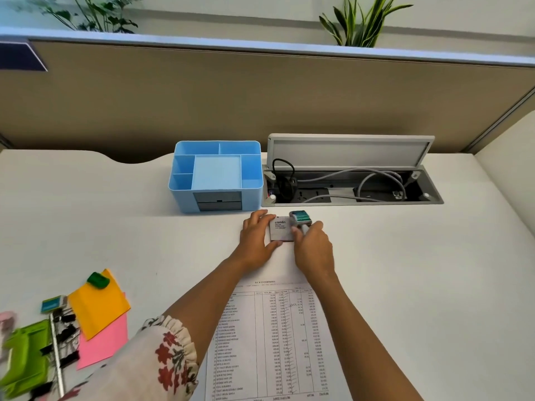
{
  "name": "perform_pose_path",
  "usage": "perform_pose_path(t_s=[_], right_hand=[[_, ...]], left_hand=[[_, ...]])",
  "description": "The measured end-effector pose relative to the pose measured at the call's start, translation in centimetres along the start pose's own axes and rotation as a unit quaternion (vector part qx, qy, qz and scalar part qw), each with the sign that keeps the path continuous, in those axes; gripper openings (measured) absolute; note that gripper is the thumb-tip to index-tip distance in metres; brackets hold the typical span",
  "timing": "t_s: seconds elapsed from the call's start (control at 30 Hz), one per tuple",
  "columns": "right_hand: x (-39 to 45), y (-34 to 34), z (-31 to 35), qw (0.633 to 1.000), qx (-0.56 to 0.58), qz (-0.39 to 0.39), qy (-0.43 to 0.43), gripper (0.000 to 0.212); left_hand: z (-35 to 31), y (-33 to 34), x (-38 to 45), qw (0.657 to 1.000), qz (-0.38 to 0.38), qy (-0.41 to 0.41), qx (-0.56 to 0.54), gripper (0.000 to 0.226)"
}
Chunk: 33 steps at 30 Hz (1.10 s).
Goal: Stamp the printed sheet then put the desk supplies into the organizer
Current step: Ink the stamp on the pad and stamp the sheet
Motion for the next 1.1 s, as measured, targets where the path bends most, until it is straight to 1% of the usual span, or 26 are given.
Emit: perform_pose_path(t_s=[0.1, 0.17, 0.23, 0.3, 0.37, 0.4, 0.47, 0.53, 0.63, 0.73, 0.87, 0.93, 1.0, 1.1], right_hand=[[1.4, -1.0, -2.0, 0.999, -0.002, 0.028, 0.015, 0.047], [2.4, -1.0, -2.6, 0.998, 0.008, 0.061, -0.005, 0.045], [3.0, -0.8, -2.8, 0.994, 0.045, 0.100, -0.028, 0.046], [3.3, -0.7, -2.5, 0.987, 0.066, 0.134, -0.063, 0.061], [3.2, -0.7, -1.8, 0.980, 0.027, 0.158, -0.119, 0.071], [3.0, -0.6, -1.4, 0.975, 0.006, 0.168, -0.148, 0.071], [2.7, -0.5, -0.5, 0.965, 0.003, 0.182, -0.190, 0.066], [2.6, -0.6, 0.2, 0.959, 0.008, 0.179, -0.219, 0.055], [2.7, -0.7, 0.3, 0.958, 0.000, 0.169, -0.232, 0.044], [2.9, -0.9, 0.1, 0.956, 0.019, 0.166, -0.241, 0.042], [3.3, -1.1, -0.1, 0.951, 0.035, 0.176, -0.252, 0.048], [3.4, -1.5, 0.1, 0.950, 0.047, 0.184, -0.247, 0.049], [3.8, -1.8, 0.2, 0.951, 0.061, 0.191, -0.236, 0.051], [4.6, -2.0, 0.1, 0.956, 0.092, 0.193, -0.201, 0.044]], left_hand=[[0.1, 0.1, -0.1, 1.000, 0.017, 0.004, 0.003, 0.066], [0.1, 0.2, -0.1, 0.999, 0.035, 0.006, 0.005, 0.066], [0.1, 0.1, -0.2, 0.999, 0.039, 0.009, 0.007, 0.066], [-0.1, 0.1, -0.2, 0.999, 0.035, 0.013, 0.012, 0.065], [-0.1, 0.2, -0.2, 0.999, 0.037, 0.012, 0.019, 0.065], [-0.1, 0.2, -0.1, 0.999, 0.042, 0.010, 0.020, 0.065], [0.0, 0.3, 0.0, 0.999, 0.049, 0.007, 0.021, 0.065], [0.0, 0.2, 0.0, 0.998, 0.051, 0.008, 0.018, 0.064], [0.0, 0.1, -0.2, 0.999, 0.045, 0.012, 0.005, 0.063], [-0.1, -0.1, -0.3, 0.999, 0.037, 0.013, -0.012, 0.061], [-0.1, -0.2, -0.2, 0.999, 0.031, 0.004, -0.036, 0.063], [0.1, -0.2, -0.2, 0.998, 0.028, -0.003, -0.047, 0.069], [0.4, -0.3, -0.3, 0.997, 0.023, -0.020, -0.071, 0.083], [0.5, -0.3, -0.4, 0.994, 0.021, -0.035, -0.103, 0.101]])
Point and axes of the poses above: each hand's wrist, its own x-axis towards the middle knuckle, its own y-axis out of the palm, z = x × y, the point moved 10 cm from there along x, towards the middle knuckle, and after that the axes turned 3 degrees about z, right-handed, at the moved point
